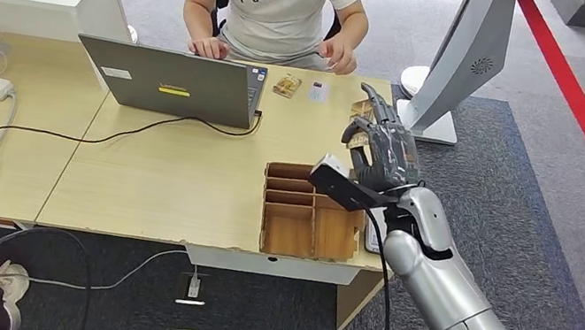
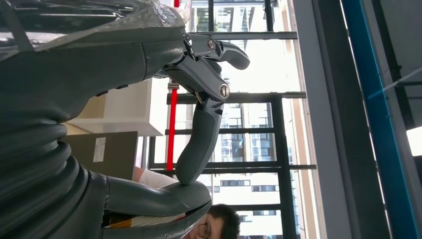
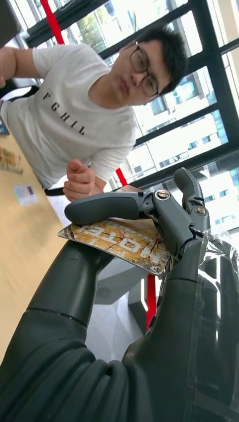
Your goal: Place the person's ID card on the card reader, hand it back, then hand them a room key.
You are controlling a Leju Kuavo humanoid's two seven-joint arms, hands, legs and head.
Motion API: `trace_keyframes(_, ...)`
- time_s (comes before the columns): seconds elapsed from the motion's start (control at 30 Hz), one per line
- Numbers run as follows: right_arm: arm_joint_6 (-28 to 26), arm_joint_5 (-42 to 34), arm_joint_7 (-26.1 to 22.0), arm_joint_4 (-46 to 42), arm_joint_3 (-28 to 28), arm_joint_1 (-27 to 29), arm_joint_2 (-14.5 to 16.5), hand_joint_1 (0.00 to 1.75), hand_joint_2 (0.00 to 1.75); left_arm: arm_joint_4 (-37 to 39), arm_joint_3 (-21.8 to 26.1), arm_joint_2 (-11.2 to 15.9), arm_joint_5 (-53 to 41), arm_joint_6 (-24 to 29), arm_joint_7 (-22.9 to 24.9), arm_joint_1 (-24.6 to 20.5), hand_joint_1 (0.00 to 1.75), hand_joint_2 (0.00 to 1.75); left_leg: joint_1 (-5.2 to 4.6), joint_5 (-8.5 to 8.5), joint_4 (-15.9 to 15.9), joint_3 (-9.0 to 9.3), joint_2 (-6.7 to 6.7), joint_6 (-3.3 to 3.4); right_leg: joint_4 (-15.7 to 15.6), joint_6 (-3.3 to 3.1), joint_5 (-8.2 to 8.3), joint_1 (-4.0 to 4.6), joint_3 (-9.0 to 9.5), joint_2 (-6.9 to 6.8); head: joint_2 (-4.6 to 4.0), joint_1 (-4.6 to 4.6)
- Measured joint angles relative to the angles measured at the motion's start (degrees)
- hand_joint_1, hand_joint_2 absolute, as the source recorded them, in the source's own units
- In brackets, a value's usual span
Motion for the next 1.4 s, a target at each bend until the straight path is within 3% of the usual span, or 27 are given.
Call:
trace_keyframes(0.27, 0.12, -0.84, -2.76, 8.02, 0.69, -7.53, 5.58, 1.75, 1.75, 0.07, -0.07, -0.45, 2.48, 0.00, -2.10, -0.15, 0.00, 1.75, 0.01, 0.02, 0.00, -0.02, 0.00, 0.00, 0.00, 0.00, 0.00, 0.00, -0.01, 0.00, 0.00, 0.01)
trace_keyframes(0.57, -0.26, -0.10, -1.82, 20.34, 1.80, -13.32, 10.93, 1.75, 1.75, 1.04, -0.60, -0.63, 5.67, 0.00, -2.82, -2.11, 0.00, 1.75, 0.00, 0.02, 0.00, -0.01, 0.00, 0.00, -0.01, 0.00, 0.00, 0.00, -0.03, -0.01, 0.00, 0.00)
trace_keyframes(0.9, -0.49, 1.16, 2.77, 29.12, 1.90, -15.00, 10.65, 1.75, 1.75, 3.31, -2.39, -0.63, 8.99, 0.00, -4.72, -4.17, 0.00, 1.75, -0.01, 0.02, 0.02, 0.00, 0.01, 0.00, -0.03, 0.01, 0.01, -0.01, -0.05, -0.01, 0.00, 0.00)
trace_keyframes(1.37, -0.54, 3.28, 4.83, 32.95, 1.85, -15.68, 8.71, 1.75, 1.75, 5.42, -3.44, -0.63, 9.85, 0.00, -5.37, -5.00, 0.00, 1.75, 0.00, 0.02, 0.02, 0.00, 0.01, 0.00, -0.02, 0.01, 0.02, 0.00, -0.06, 0.00, 0.00, 0.00)
trace_keyframes(1.4, -0.64, 3.42, 4.94, 33.09, 1.85, -15.69, 8.71, 1.53, 1.75, 5.54, -3.51, -0.63, 9.84, 0.00, -5.38, -5.05, 0.00, 1.75, 0.00, 0.02, 0.02, -0.01, 0.01, 0.00, -0.02, 0.01, 0.02, 0.00, -0.06, 0.00, 0.00, -0.01)
